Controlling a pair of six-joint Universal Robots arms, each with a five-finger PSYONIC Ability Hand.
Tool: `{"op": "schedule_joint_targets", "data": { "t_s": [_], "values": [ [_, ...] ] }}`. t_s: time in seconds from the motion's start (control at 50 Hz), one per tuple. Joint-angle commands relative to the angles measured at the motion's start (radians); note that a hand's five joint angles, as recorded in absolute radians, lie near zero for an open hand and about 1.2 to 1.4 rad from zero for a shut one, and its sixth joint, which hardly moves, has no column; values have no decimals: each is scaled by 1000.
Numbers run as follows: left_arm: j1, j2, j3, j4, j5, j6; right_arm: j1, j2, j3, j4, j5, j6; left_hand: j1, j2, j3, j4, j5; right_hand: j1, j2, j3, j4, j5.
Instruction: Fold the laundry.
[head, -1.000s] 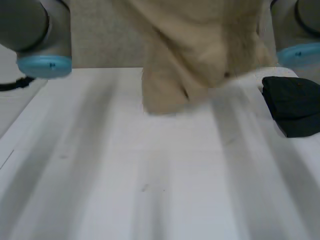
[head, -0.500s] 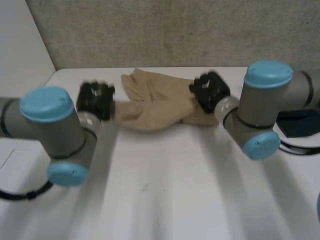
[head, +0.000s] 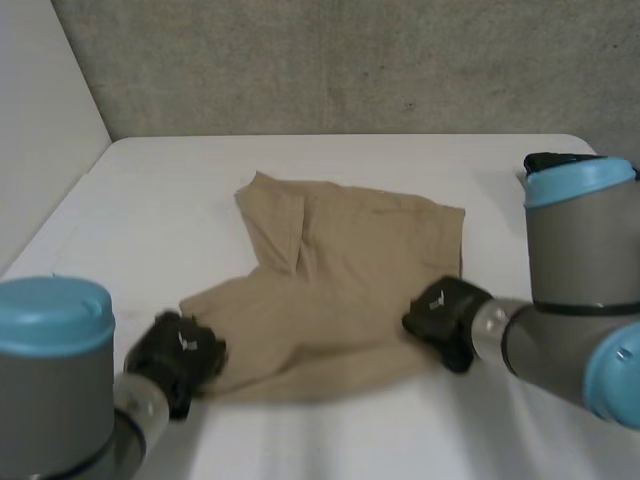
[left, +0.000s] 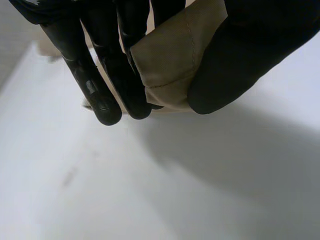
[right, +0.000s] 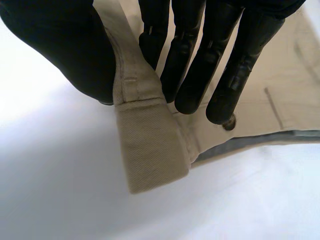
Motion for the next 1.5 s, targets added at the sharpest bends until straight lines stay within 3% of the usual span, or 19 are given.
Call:
{"op": "schedule_joint_targets", "data": {
  "t_s": [0.02,0.12,0.18,0.3,0.38,0.48,0.64,0.72,0.86,0.98,1.06,1.08,1.16,1.5],
  "values": [
    [-69,54,-52,-79,-4,13,-10,-91,171,16,-7,-115,159,86,90,83,118,403,220,214,204,231],
    [-71,109,-30,-83,-7,29,-25,-122,245,-31,-28,-115,-706,-780,-775,-782,-747,403,220,214,204,231],
    [-69,149,-4,-81,-4,41,-54,-160,292,-57,-62,-115,-912,-986,-981,-989,-953,403,220,214,204,231],
    [-40,157,96,-49,11,95,-83,-202,360,-99,-129,-115,-928,-1001,-997,-1004,-969,403,220,214,204,231],
    [-5,120,183,52,43,102,-83,-203,381,-128,-140,-113,-916,-990,-985,-992,-957,403,220,214,204,231],
    [46,-57,336,186,218,101,-83,-202,398,-163,-142,-110,-884,-957,-953,-960,-925,403,220,214,204,231],
    [100,-396,652,168,436,96,-76,-199,409,-192,-143,-103,-872,-946,-941,-948,-913,403,220,214,204,231],
    [115,-555,801,158,490,96,-71,-197,414,-214,-143,-87,-875,-949,-944,-951,-916,403,220,214,204,231],
    [118,-730,970,137,517,96,-73,-188,420,-231,-143,-78,-861,-934,-929,-937,-901,403,220,214,204,231],
    [121,-803,1053,108,528,96,-77,-183,423,-249,-142,-78,-670,-743,-739,-746,-711,403,220,214,204,231],
    [124,-830,1091,74,522,96,-80,-174,423,-255,-142,-78,-304,-377,-373,-380,-344,403,220,214,204,231],
    [127,-826,1093,72,513,96,-80,-171,423,-255,-142,-78,-96,-170,-165,-172,-137,403,220,214,204,231],
    [127,-810,1082,72,479,98,-83,-165,423,-258,-142,-78,166,93,98,90,126,403,220,214,204,231],
    [161,-577,748,88,260,112,-79,-162,427,-264,-142,-78,103,29,34,26,62,403,220,214,204,231]
  ]
}}
